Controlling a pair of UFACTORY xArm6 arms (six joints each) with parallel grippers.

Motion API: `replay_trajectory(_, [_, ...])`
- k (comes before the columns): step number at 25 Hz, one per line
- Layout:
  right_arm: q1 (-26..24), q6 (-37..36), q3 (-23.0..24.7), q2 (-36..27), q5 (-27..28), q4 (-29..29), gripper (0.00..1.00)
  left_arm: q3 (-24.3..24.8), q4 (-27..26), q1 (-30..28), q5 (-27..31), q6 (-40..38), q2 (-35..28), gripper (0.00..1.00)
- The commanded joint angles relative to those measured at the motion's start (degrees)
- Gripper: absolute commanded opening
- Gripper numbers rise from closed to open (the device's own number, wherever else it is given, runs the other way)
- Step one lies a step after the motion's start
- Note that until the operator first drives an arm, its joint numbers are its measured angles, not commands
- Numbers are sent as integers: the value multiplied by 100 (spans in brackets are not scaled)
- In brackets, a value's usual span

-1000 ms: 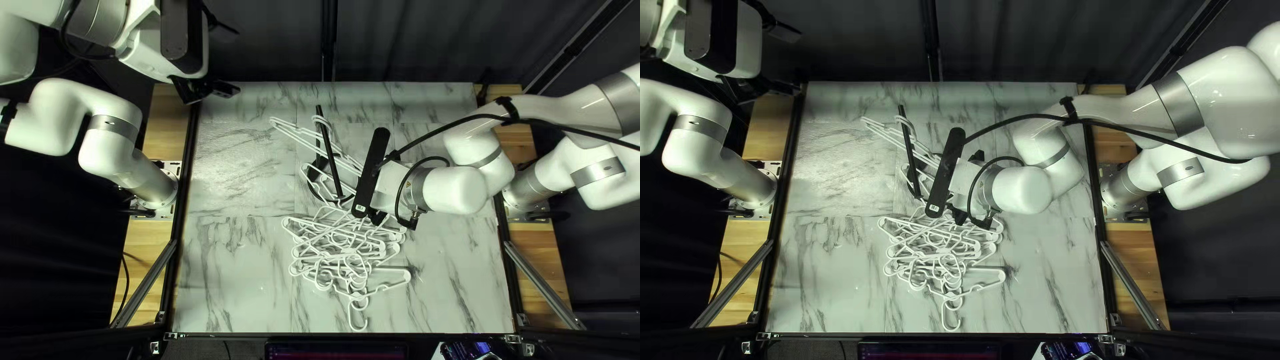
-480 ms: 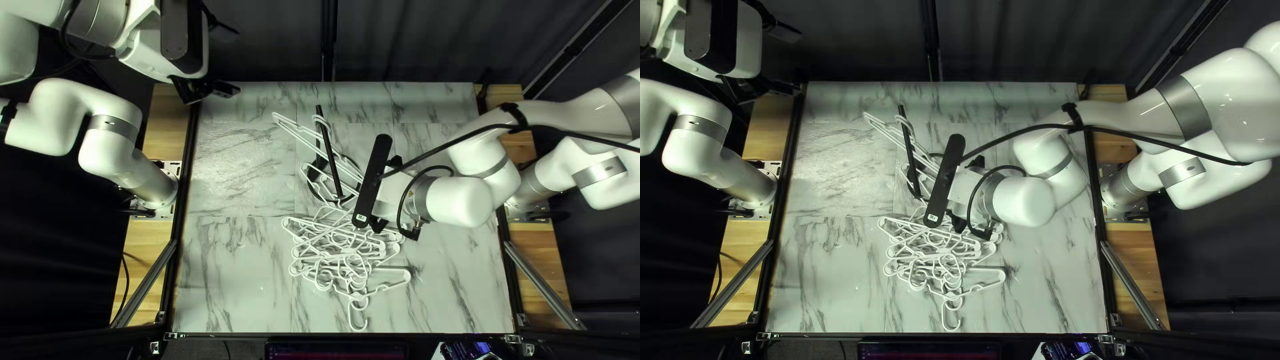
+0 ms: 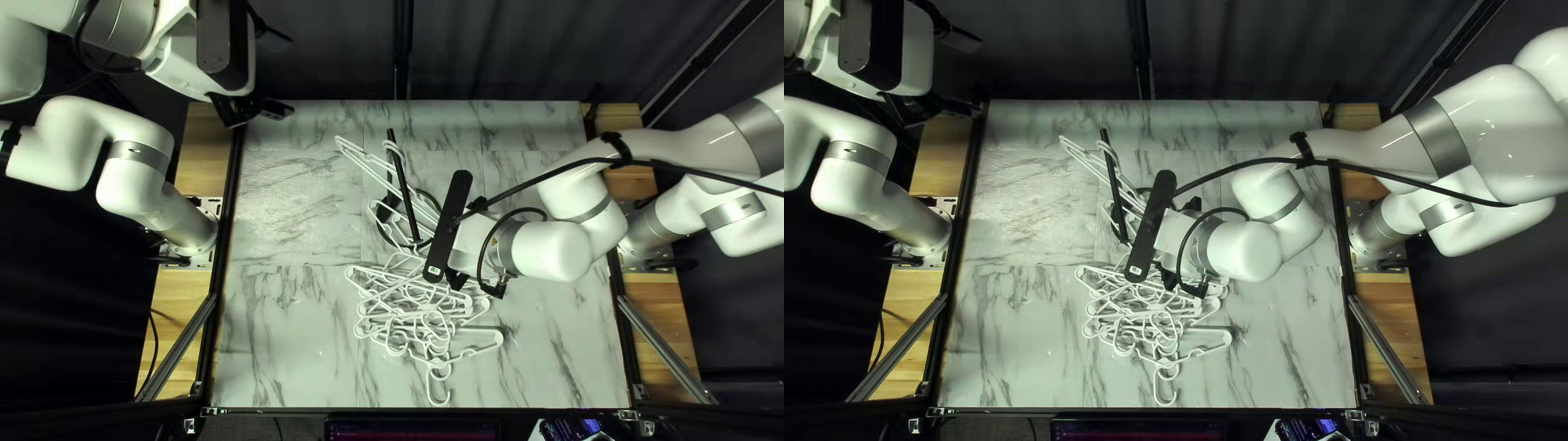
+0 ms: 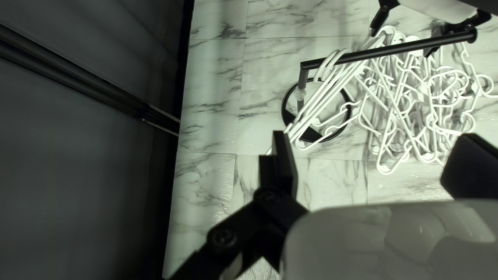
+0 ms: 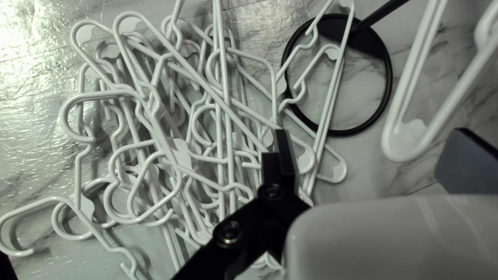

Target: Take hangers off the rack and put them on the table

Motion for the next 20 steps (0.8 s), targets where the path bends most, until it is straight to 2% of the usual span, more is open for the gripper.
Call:
replay_trajectory(1, [-18, -37, -78, 91, -47, 6, 100, 0, 0, 0, 0, 0, 0, 100])
replay_trajectory(14, [261, 65, -433, 341, 189, 13, 100, 0, 0, 0, 0, 0, 0, 100])
replay_trajectory(20, [139, 60, -227, 271, 2, -12, 100, 0, 0, 0, 0, 0, 0, 100])
